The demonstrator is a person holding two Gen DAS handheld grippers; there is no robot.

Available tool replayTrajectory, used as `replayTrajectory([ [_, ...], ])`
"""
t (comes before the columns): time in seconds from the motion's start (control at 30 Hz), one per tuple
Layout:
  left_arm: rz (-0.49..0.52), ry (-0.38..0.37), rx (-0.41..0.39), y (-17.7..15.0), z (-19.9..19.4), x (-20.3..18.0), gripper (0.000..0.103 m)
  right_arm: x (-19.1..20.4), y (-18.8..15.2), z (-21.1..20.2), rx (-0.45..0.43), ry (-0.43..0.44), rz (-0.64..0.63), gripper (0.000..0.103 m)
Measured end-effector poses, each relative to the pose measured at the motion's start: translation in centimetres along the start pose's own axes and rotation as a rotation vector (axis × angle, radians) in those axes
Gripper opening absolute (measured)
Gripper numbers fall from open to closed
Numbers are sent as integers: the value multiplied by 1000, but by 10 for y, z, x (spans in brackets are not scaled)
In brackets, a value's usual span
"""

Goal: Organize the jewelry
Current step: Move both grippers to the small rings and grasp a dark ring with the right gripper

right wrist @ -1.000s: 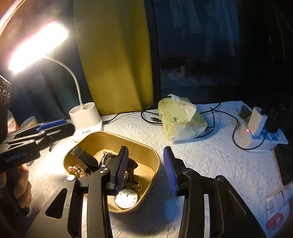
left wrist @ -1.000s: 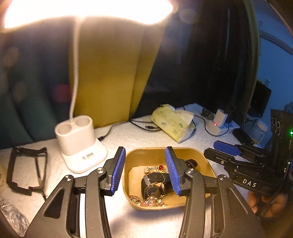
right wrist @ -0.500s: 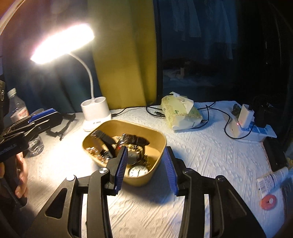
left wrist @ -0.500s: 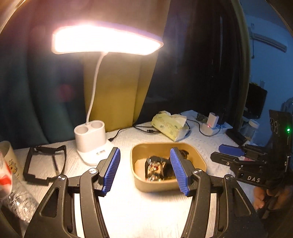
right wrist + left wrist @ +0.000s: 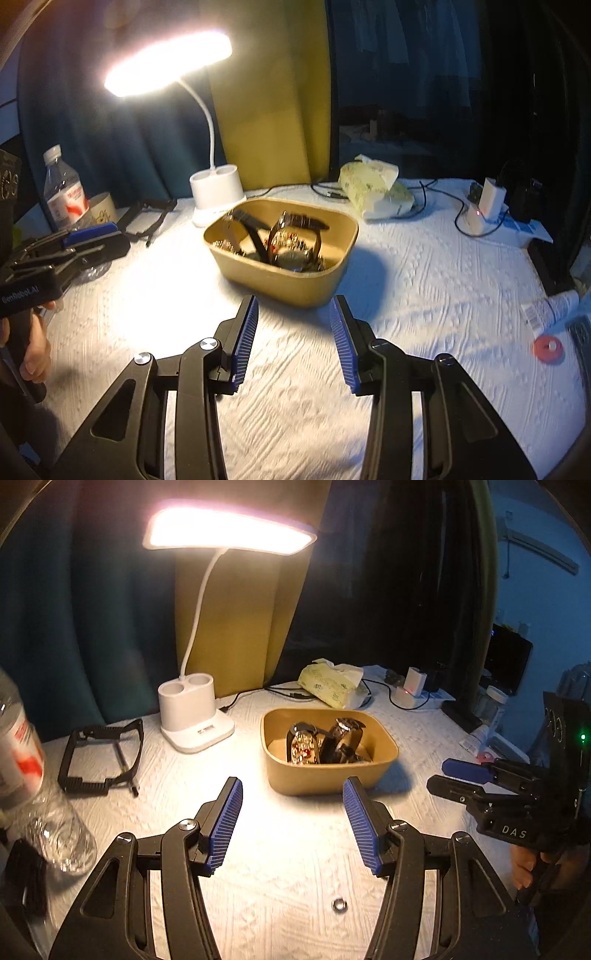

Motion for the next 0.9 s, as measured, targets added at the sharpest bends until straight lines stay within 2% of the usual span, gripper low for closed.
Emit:
replayTrajectory([
  [0.23,17,-23,30,-25,-10,-9,60,13,-20,1,56,25,-17,40],
  [0.5,-4,-12,80,-55,-15,-7,60,26,-39,9,106,39,-31,40],
  [0.9,-45,-9,127,-76,-14,6,60,47,-53,34,192,73,-72,40],
])
Point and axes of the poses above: each gripper's, at about its wrist camera, not at the fingertips, and z roughly the way its jaws point, x to its left, y to its top, the point moved 3 cm from there along z, roughly the way its jaws point, and after that the axes turned 2 degrees about -x, right-handed, at the moved point
